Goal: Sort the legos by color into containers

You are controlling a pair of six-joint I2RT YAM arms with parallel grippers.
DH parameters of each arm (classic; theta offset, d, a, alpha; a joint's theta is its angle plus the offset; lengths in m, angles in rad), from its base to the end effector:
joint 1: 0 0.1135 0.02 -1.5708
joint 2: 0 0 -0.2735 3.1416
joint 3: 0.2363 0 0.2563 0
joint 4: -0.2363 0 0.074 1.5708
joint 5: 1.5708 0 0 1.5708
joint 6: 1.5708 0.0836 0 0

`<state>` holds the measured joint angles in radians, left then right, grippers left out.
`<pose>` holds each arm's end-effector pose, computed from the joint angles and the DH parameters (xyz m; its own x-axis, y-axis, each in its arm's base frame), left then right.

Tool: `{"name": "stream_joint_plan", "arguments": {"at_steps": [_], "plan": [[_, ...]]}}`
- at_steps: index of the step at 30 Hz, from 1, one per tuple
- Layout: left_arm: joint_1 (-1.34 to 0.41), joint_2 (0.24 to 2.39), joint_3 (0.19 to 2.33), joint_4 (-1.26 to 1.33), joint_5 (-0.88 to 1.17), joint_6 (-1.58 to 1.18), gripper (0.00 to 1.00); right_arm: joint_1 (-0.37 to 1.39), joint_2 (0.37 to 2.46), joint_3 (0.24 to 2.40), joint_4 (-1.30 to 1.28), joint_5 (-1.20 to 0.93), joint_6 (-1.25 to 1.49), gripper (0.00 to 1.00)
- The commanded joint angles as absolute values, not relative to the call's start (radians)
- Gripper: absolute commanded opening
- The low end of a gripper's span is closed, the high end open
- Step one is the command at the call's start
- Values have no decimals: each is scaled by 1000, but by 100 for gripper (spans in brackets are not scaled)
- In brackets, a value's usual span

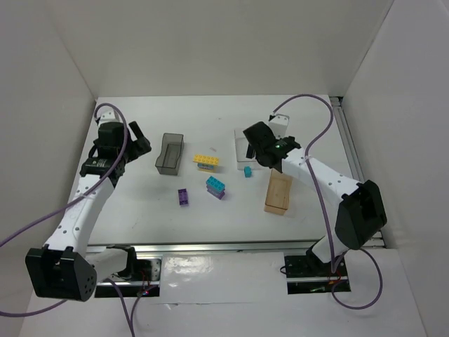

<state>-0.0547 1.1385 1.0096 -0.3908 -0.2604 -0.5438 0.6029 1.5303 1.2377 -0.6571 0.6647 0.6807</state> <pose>0.2953 0.0054 0.3124 -0.3362 -0.4823 -0.8089 -0.4023 0.8502 -0.3397 0.3144 0.1538 0.2587 -0.6154 0.1778 -0.7679 0.3045 0.9522 -0.0236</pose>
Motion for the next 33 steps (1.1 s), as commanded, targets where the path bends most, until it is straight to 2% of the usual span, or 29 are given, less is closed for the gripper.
{"name": "stream_joint_plan", "arguments": {"at_steps": [1, 5, 12, 25, 28, 33], "plan": [[-55, 1072, 1003, -362, -247, -520, 100, 641, 1491, 1230, -625, 643, 689, 100], [-55, 1015, 959, -327, -218, -536, 100, 660, 1471, 1190, -562, 576, 660, 100], [-55, 1101, 1057, -436, -126, -456, 100, 716, 1459, 1134, -439, 465, 543, 100], [-55, 1150, 1057, -434, -40, -446, 99, 726, 1566, 1080, -350, 414, 500, 97], [-55, 1161, 1057, -434, -40, -437, 99, 713, 1630, 1103, -350, 423, 489, 93], [-55, 1161, 1048, -434, -40, -428, 99, 664, 1681, 1092, -298, 399, 489, 75]]}}
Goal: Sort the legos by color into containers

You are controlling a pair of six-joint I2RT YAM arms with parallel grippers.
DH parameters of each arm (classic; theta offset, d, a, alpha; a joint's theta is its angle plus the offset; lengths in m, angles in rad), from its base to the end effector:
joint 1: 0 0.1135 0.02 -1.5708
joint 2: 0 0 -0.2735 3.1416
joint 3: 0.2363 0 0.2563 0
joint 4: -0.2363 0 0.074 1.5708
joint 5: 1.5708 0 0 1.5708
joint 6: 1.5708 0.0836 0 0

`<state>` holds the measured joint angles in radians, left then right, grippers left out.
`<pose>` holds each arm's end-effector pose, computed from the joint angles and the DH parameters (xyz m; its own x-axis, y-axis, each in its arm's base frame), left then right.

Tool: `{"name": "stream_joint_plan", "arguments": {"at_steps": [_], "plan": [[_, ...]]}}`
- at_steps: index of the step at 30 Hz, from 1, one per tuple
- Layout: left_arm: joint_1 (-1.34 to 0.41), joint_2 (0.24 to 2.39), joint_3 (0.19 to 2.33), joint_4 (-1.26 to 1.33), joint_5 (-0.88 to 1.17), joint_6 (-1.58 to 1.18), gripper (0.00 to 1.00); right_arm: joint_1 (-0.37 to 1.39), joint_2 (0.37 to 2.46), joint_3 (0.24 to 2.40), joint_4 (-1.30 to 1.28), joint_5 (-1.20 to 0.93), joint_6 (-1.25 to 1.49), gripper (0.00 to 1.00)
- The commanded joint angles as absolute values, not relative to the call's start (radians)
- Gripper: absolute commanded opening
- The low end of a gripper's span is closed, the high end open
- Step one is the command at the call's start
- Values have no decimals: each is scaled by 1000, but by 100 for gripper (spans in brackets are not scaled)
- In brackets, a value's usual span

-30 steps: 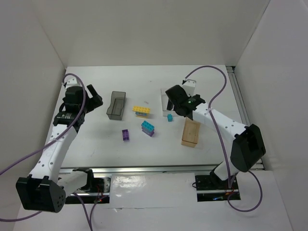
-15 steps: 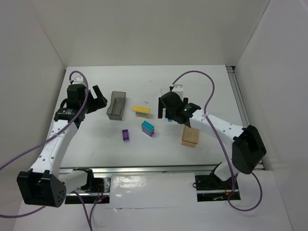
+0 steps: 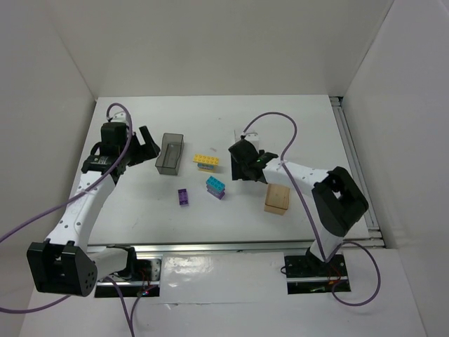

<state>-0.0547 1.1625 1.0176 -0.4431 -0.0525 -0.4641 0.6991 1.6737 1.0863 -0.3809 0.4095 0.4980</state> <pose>0.2975 -0.0119 0.3006 -0.5002 -0.4203 -0.7571 -0.2381 0.9074 -0.3464 0.3078 0.2153 0.1732 -0.7535 -0.0611 -0.6546 -0.0656 0.9977 -0.0175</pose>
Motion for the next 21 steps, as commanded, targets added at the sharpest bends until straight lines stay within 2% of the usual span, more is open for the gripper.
{"name": "stream_joint_plan", "arguments": {"at_steps": [1, 8, 15, 17, 19, 21], "plan": [[-55, 1161, 1048, -434, -40, -428, 99, 655, 1693, 1092, -288, 388, 489, 75], [-55, 1181, 1048, -434, -40, -428, 99, 603, 1775, 1107, -229, 316, 457, 69], [-55, 1190, 1048, -434, -40, -428, 99, 594, 1833, 1135, -218, 304, 457, 47], [-55, 1190, 1048, -434, -49, -417, 99, 594, 1822, 1135, -207, 304, 468, 33], [-55, 1190, 1048, -434, -49, -417, 99, 594, 1790, 1135, -240, 313, 479, 24], [-55, 1190, 1048, -443, -49, -417, 99, 617, 1723, 1135, -268, 346, 479, 22]]}}
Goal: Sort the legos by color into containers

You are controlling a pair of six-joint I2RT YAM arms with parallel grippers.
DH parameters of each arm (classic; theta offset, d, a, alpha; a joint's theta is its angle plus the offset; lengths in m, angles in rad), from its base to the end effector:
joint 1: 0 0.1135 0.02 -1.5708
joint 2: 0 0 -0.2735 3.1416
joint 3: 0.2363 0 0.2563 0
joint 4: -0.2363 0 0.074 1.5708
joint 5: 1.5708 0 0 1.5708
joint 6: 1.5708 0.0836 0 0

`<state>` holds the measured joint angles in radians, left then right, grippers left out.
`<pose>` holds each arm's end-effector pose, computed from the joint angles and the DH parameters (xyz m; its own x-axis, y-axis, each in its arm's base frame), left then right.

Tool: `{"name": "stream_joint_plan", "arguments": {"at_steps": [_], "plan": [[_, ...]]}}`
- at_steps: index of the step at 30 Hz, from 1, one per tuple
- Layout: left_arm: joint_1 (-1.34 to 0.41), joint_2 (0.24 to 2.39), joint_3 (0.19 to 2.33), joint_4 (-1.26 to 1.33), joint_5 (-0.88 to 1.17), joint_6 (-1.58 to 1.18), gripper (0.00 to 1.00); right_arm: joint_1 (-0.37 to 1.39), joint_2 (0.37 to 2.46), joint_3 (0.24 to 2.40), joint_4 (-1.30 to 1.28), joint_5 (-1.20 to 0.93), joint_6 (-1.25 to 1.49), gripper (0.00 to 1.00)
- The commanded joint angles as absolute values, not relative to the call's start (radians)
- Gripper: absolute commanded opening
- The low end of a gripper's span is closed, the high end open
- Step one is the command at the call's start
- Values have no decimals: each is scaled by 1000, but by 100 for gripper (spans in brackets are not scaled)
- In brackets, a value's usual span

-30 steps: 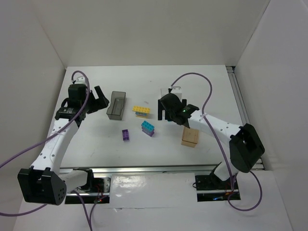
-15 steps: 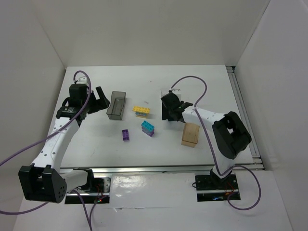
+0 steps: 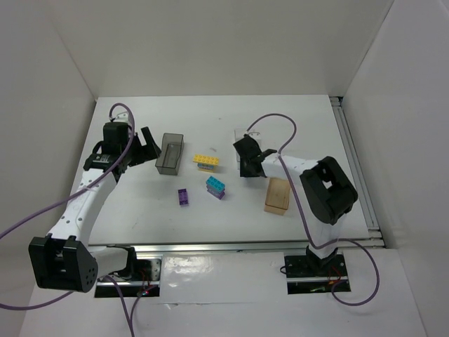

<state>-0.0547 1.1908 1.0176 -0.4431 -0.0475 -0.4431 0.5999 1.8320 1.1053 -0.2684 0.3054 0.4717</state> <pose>0.3026 -0.0126 0.2926 -0.5282 -0.4000 -0.7490 -0.2331 0.9165 -0.3251 0.3447 0.2053 0.1281 -0.8000 -0.0221 -0.5996 -0.0447 0.9987 0.0227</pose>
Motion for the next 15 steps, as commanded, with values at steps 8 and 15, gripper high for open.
{"name": "stream_joint_plan", "arguments": {"at_steps": [8, 15], "plan": [[-55, 1213, 1048, -475, -115, -463, 100, 588, 1575, 1175, -288, 373, 468, 22], [-64, 1261, 1066, -543, -115, -514, 100, 514, 1802, 1385, -281, 348, 419, 23]]}}
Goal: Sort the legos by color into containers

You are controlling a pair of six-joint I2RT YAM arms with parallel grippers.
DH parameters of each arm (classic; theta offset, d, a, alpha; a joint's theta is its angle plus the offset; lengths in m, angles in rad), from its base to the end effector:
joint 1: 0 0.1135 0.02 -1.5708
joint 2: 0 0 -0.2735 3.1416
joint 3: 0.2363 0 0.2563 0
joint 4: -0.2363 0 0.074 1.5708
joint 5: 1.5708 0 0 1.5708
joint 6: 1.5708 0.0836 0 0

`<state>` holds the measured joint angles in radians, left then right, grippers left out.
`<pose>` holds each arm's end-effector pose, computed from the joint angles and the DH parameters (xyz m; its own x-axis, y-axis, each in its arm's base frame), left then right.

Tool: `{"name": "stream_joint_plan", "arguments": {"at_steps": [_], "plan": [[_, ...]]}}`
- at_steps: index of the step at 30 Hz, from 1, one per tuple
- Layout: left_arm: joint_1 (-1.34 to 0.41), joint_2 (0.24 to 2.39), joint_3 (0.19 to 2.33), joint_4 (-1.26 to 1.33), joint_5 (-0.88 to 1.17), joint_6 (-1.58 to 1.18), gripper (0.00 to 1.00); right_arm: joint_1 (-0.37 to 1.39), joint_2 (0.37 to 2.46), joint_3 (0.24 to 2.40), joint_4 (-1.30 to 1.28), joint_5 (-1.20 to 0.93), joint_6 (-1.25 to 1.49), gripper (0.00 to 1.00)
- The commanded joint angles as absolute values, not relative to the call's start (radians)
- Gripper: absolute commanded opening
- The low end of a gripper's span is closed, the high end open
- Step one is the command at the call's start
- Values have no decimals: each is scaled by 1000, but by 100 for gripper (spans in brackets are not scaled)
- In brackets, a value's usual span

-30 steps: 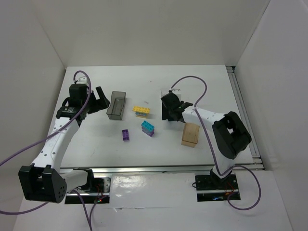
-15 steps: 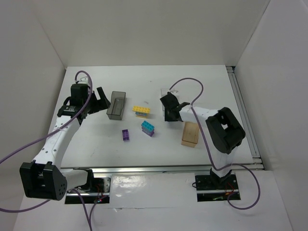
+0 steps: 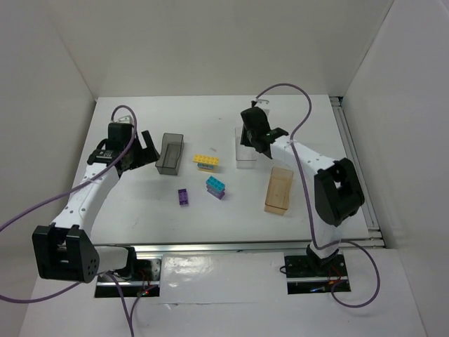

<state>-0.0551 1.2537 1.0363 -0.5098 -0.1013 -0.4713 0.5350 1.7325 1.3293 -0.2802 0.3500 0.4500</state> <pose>0.3084 -0.0085 0.2737 -0.5820 -0.4203 -0.6961 -0.3198 0.9054 -0.2793 0.3889 0.1971 0.2445 -0.5979 0.1206 -0.7924 0.0110 0.9898 0.1423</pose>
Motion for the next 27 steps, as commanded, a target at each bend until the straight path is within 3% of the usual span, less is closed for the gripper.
{"name": "stream_joint_plan", "arguments": {"at_steps": [1, 6, 10, 17, 24, 27], "plan": [[-64, 1261, 1055, -552, -115, -526, 100, 514, 1839, 1420, -281, 322, 419, 24], [-127, 1314, 1057, -584, -91, -525, 100, 480, 1920, 1488, -268, 284, 419, 34], [-234, 1347, 1091, -658, -147, -564, 99, 471, 1933, 1508, -278, 275, 419, 74], [-362, 1367, 1081, -667, -216, -620, 90, 471, 1839, 1500, -314, 299, 399, 75], [-403, 1387, 1072, -641, -183, -611, 87, 610, 1582, 1251, -305, 285, 409, 75], [-448, 1433, 1052, -630, -158, -629, 87, 632, 1525, 1186, -328, 285, 430, 84]]}}
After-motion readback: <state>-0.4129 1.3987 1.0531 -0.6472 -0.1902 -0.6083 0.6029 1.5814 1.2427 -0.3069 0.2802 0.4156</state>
